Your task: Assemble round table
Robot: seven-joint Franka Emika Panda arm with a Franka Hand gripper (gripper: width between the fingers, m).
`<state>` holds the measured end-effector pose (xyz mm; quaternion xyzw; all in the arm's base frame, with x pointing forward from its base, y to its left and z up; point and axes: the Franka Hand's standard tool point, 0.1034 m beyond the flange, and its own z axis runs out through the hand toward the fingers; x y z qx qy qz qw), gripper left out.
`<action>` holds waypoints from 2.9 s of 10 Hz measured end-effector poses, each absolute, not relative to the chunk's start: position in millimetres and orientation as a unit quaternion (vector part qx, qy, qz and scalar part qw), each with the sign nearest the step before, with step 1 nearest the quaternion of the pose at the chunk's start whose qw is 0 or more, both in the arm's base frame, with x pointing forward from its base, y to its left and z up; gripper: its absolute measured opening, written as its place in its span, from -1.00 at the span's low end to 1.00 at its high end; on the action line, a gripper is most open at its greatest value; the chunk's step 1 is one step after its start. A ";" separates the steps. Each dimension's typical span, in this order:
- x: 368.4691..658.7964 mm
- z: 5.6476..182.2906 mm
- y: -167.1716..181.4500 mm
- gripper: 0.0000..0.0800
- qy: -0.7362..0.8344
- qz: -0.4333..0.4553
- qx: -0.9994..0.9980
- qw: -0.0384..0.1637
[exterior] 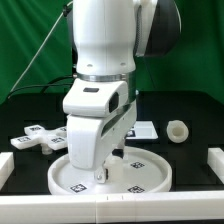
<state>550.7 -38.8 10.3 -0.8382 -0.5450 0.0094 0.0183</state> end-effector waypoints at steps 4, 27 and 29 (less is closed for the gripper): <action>550.8 10.5 -38.8 0.01 -0.545 0.009 -0.838 0.018; 496.8 94.4 56.3 0.62 -0.399 -0.014 -0.917 -0.001; 489.7 93.6 61.2 0.62 -0.404 -0.011 -0.915 0.000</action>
Offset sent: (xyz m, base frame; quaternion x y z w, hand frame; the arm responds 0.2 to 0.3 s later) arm 0.0000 0.0000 0.0000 0.0000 0.0000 0.0000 1.0000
